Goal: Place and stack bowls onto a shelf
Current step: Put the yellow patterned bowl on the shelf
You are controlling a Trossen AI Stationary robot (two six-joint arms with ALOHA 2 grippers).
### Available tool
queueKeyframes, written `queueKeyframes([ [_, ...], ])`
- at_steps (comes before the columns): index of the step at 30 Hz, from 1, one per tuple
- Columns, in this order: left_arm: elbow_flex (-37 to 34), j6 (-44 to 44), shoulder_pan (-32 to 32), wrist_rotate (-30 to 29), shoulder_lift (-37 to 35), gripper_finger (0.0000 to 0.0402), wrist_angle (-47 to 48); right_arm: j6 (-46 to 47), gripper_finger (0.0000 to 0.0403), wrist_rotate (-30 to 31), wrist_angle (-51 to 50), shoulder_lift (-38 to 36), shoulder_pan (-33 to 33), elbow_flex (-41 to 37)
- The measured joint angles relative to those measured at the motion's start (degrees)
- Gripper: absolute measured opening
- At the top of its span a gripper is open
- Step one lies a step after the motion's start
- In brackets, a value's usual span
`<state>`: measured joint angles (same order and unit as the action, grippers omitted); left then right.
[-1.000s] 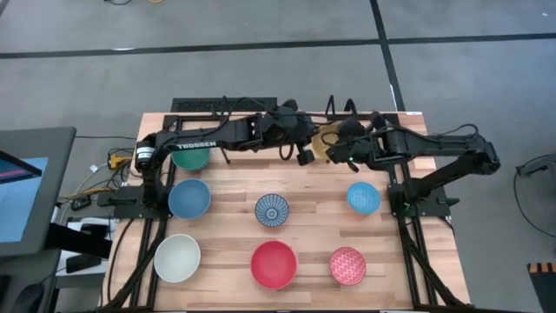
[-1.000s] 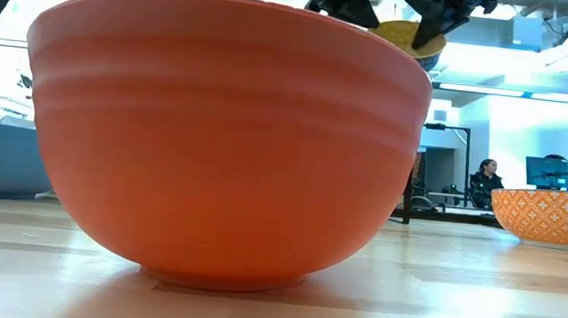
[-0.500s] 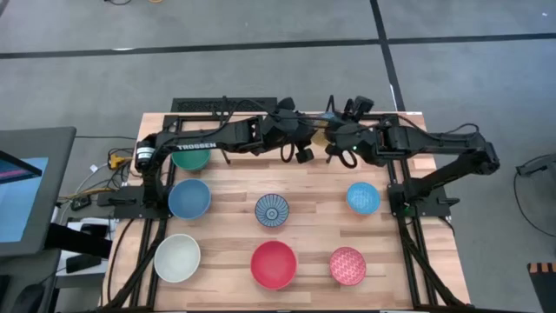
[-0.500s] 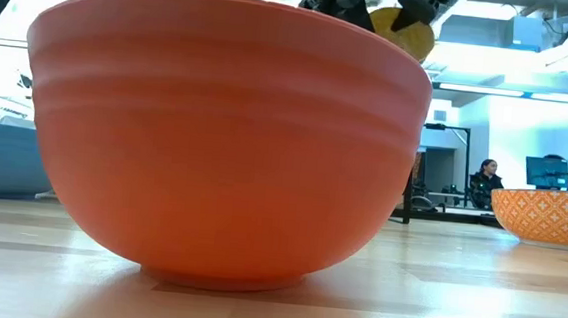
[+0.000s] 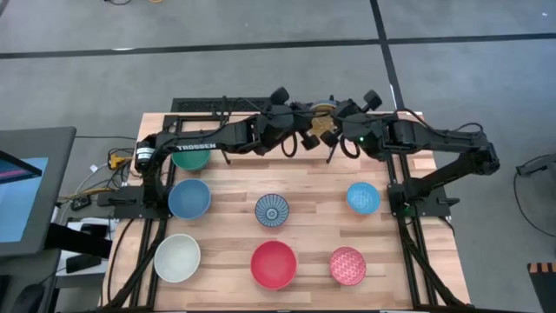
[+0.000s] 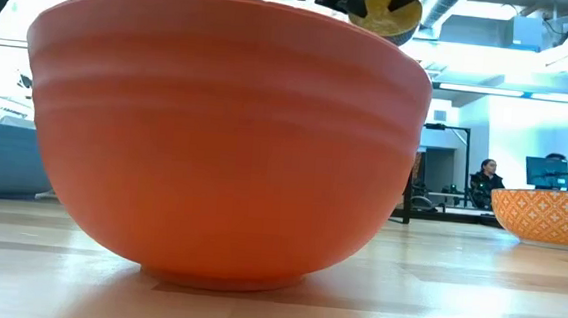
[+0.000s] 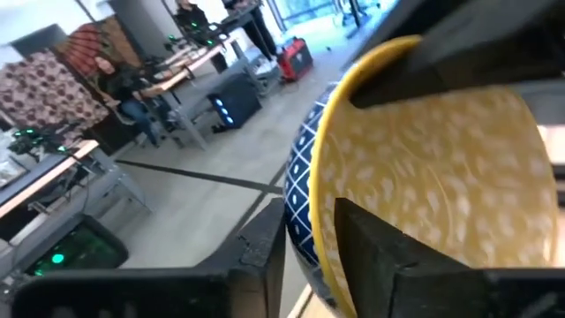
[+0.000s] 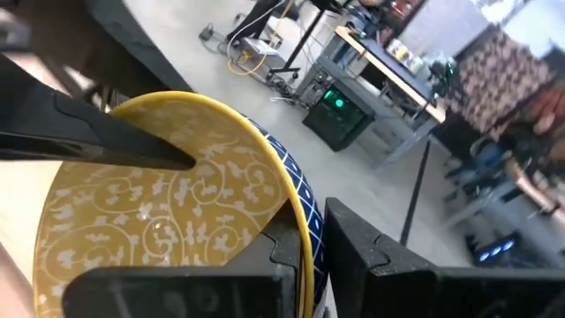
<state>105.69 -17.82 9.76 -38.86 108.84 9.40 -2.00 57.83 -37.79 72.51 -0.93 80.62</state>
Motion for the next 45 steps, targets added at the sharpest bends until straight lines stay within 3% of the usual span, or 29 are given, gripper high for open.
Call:
queueKeyframes([
  [6,0.09,-0.10,0.04,-0.67,0.01,0.0021,-1.00,5.27,0.0057,1.44,1.48,0.01,0.00,0.00],
  [13,-0.02,-1.06,0.78,0.39,-0.07,0.0012,0.86,11.56,0.0065,-0.10,0.66,1.26,2.15,-0.55],
  [19,-0.66,0.19,4.31,0.80,0.90,0.0000,10.27,20.39,0.0184,-13.54,-1.27,1.67,7.89,-0.47],
  [24,-0.20,8.51,10.06,10.67,0.07,0.0000,15.85,24.04,0.0263,-16.39,-1.66,-1.23,13.00,-0.52],
  [28,-3.92,14.47,16.30,24.20,0.90,0.0000,14.94,24.96,0.0278,-19.50,-1.90,-4.24,14.91,-0.53],
  [31,-4.68,18.62,20.45,30.02,4.31,0.0000,14.30,29.14,0.0279,-22.29,-2.73,-6.15,16.47,-0.59],
  [38,0.71,22.99,22.03,37.98,15.74,0.0001,15.51,40.53,0.0280,-28.54,-12.22,-8.61,18.00,-0.66],
  [45,13.07,19.45,20.33,38.48,23.00,0.0003,23.86,49.19,0.0281,-30.13,-26.34,-9.15,16.50,-0.66],
])
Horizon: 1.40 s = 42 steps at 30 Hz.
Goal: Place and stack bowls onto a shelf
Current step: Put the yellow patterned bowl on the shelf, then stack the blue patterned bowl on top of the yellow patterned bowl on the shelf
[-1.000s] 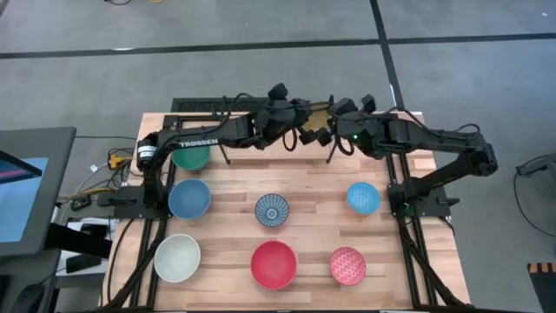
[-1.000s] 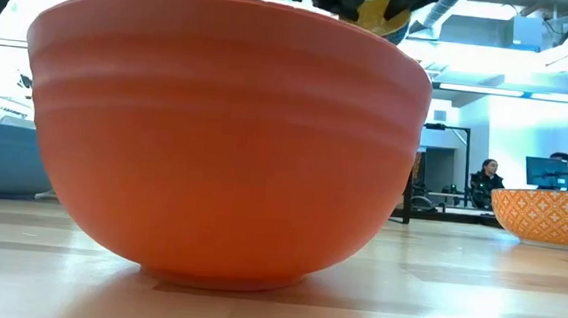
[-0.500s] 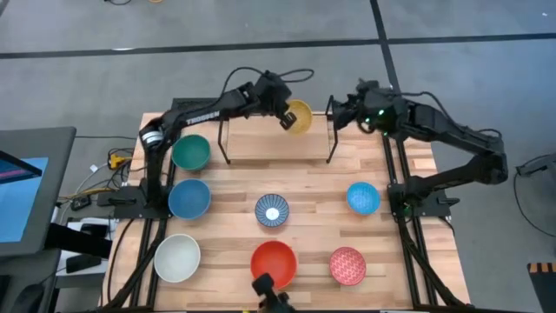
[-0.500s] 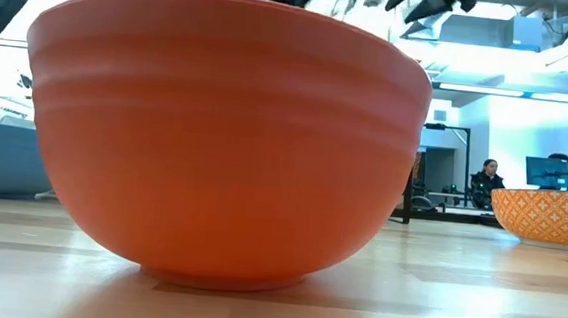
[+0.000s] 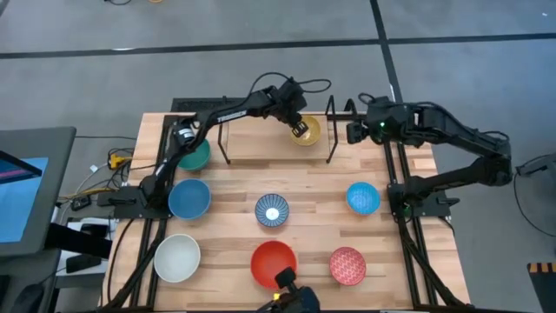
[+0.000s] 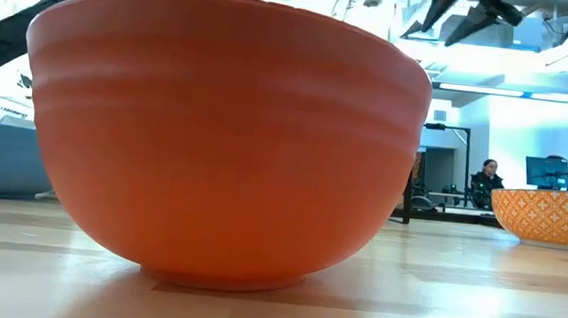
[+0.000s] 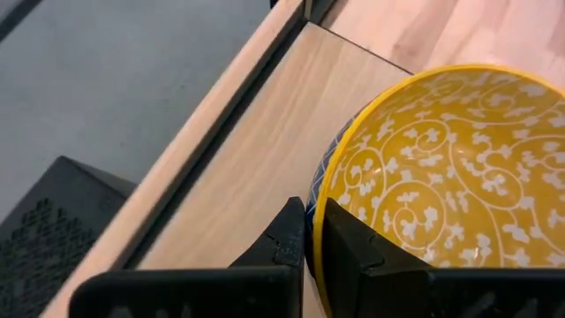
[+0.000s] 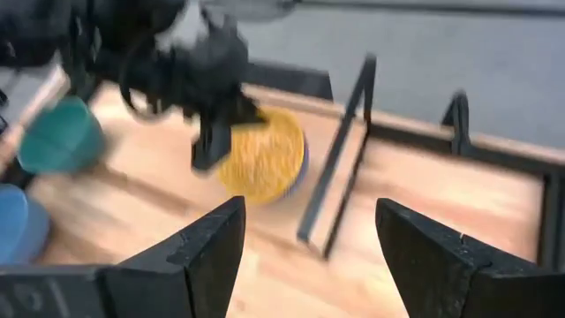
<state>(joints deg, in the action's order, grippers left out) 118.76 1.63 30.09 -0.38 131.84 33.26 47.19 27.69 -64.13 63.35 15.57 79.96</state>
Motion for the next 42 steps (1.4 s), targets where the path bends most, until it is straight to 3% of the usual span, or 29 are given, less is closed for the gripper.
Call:
queueKeyframes([
  [9,14.62,-0.96,-0.23,0.79,9.24,0.0016,8.62,7.55,0.0281,0.65,-7.40,0.52,-5.81,-3.41],
  [17,15.89,1.00,-0.25,0.10,9.77,0.0084,11.69,21.97,0.0281,-0.27,-8.75,-3.83,-13.51,-16.09],
  [28,15.89,2.30,-0.42,-1.93,1.68,0.0155,12.84,32.10,0.0281,-6.71,-1.54,-8.92,-20.59,-31.01],
  [33,15.91,2.06,-1.19,-2.03,-3.01,0.0159,12.63,36.45,0.0281,-8.68,3.94,-10.53,-24.03,-36.94],
  [42,15.90,2.04,-6.06,-2.68,-6.31,0.0160,13.17,45.01,0.0281,-8.64,4.43,-11.72,-32.81,-41.41],
])
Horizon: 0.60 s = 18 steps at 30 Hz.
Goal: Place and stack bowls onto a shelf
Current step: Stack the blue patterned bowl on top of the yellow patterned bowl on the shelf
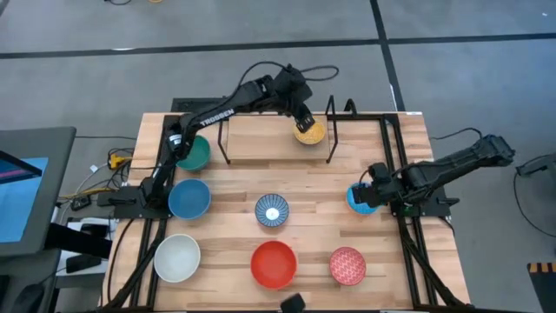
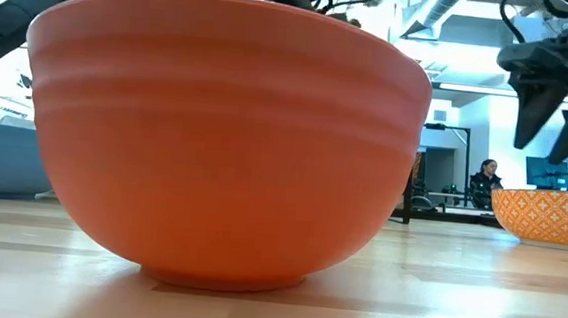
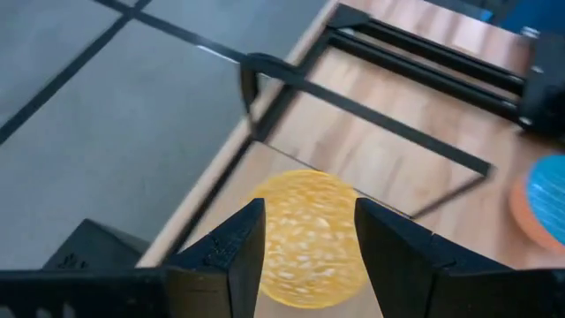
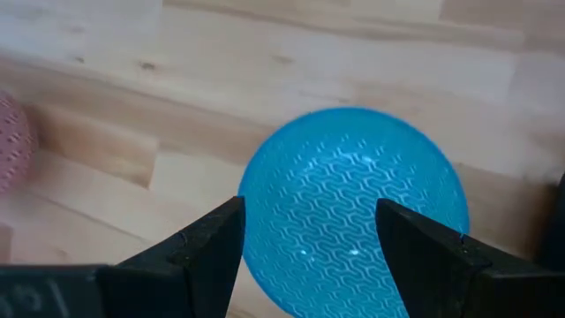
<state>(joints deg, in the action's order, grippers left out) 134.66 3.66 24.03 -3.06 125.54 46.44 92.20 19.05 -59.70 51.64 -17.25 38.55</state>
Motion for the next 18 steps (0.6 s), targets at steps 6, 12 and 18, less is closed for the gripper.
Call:
queueKeyframes([
  [6,-0.03,3.08,-5.63,-0.20,-0.04,0.0160,0.02,6.77,0.0281,0.15,0.16,0.00,-6.84,-3.49],
  [12,-0.07,3.92,-10.89,-3.47,-6.72,0.0160,-1.12,12.99,0.0281,1.14,1.56,0.07,-13.45,-5.47],
  [18,-7.72,2.96,-14.07,-9.59,-13.73,0.0160,-1.93,15.69,0.0281,1.73,1.83,0.07,-14.40,-5.47],
])
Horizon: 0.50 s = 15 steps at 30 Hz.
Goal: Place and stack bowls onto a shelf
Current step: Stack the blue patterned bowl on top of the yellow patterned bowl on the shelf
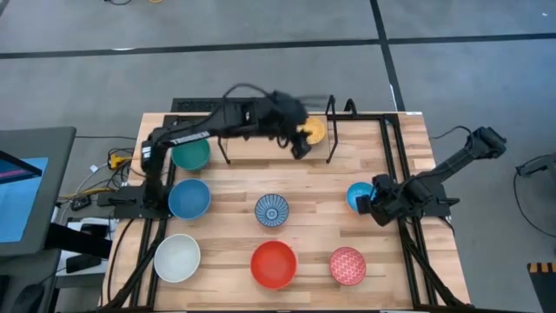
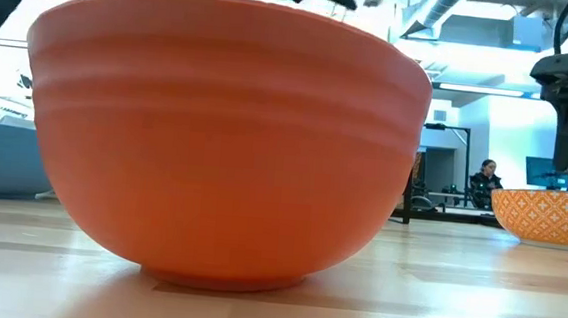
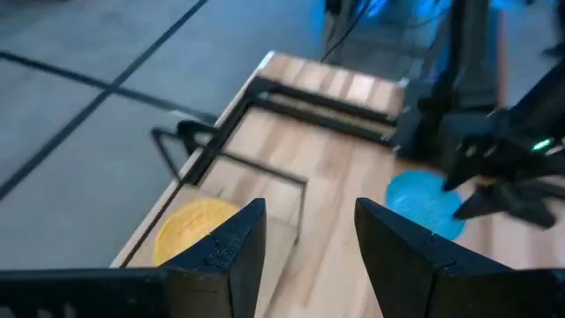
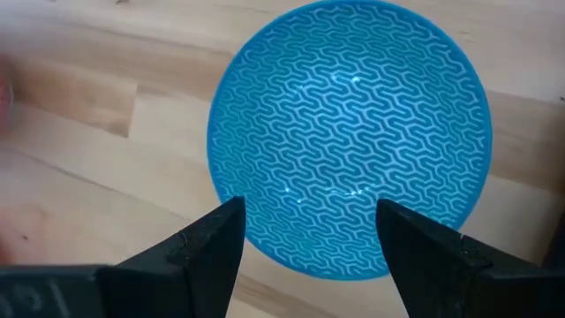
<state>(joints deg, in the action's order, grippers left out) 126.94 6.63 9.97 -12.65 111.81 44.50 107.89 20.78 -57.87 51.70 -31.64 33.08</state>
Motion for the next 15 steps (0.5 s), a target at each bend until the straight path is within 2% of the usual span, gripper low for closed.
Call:
queueKeyframes([
  [2,-8.80,1.72,-1.04,-1.76,-2.64,0.0160,-2.69,1.31,0.0281,0.00,0.05,0.25,0.66,0.00],
  [6,-31.24,9.77,-2.56,2.99,-8.34,0.0160,-22.00,3.25,0.0281,-0.04,0.00,1.72,2.87,0.00],
  [8,-39.41,13.22,-3.25,4.42,-11.53,0.0160,-29.69,3.84,0.0281,-0.09,-0.06,2.85,3.90,0.00],
  [10,-44.10,14.67,-4.02,4.18,-14.89,0.0160,-32.73,4.00,0.0281,-0.48,0.14,3.83,4.62,0.00],
  [15,-49.62,13.32,-6.60,1.53,-22.67,0.0160,-30.25,4.19,0.0281,-1.60,0.02,4.32,3.52,0.21],
])
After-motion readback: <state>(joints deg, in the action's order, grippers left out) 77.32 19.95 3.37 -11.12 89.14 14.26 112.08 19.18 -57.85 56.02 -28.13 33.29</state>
